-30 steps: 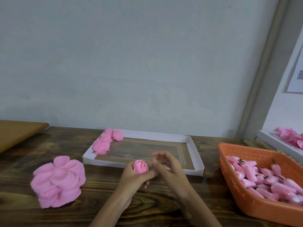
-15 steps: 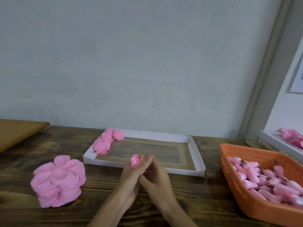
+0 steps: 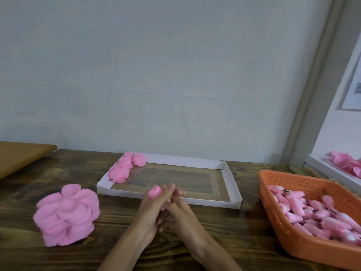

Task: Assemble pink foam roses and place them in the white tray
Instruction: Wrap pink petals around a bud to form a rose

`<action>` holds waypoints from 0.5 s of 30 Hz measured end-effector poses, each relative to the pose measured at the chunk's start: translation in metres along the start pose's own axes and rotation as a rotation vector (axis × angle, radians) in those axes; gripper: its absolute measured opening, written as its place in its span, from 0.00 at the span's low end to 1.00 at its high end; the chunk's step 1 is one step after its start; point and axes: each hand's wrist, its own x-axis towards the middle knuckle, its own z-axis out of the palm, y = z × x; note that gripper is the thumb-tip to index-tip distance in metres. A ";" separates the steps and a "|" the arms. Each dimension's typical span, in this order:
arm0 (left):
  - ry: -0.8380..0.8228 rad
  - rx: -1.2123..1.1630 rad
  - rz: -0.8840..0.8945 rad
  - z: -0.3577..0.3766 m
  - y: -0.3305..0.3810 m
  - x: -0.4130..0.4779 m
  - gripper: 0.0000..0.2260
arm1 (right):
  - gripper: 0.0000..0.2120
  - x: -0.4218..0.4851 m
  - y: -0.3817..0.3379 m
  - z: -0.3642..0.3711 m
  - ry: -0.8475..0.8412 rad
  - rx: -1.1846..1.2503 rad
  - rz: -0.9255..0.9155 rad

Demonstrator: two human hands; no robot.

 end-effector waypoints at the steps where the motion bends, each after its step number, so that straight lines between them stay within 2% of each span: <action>1: 0.055 -0.021 0.001 0.000 0.000 0.001 0.25 | 0.13 0.000 0.002 0.003 0.013 0.010 -0.036; 3: 0.112 -0.044 0.014 0.000 0.001 0.003 0.25 | 0.13 0.001 0.005 0.005 0.038 -0.010 -0.112; 5: 0.100 -0.032 0.024 -0.001 0.001 0.004 0.23 | 0.11 0.001 0.004 0.006 0.060 -0.012 -0.119; 7: 0.052 -0.004 0.005 -0.001 0.000 0.004 0.23 | 0.09 0.002 0.002 0.006 0.045 0.083 -0.045; 11: 0.038 0.052 -0.012 -0.001 -0.003 0.003 0.25 | 0.15 0.007 0.004 0.000 0.008 0.220 0.146; 13: 0.089 0.030 0.035 0.002 -0.004 0.004 0.24 | 0.13 0.007 0.007 0.002 0.032 0.221 0.151; 15: 0.159 -0.021 0.069 0.003 -0.005 0.007 0.23 | 0.12 0.006 0.010 0.007 0.054 0.328 0.121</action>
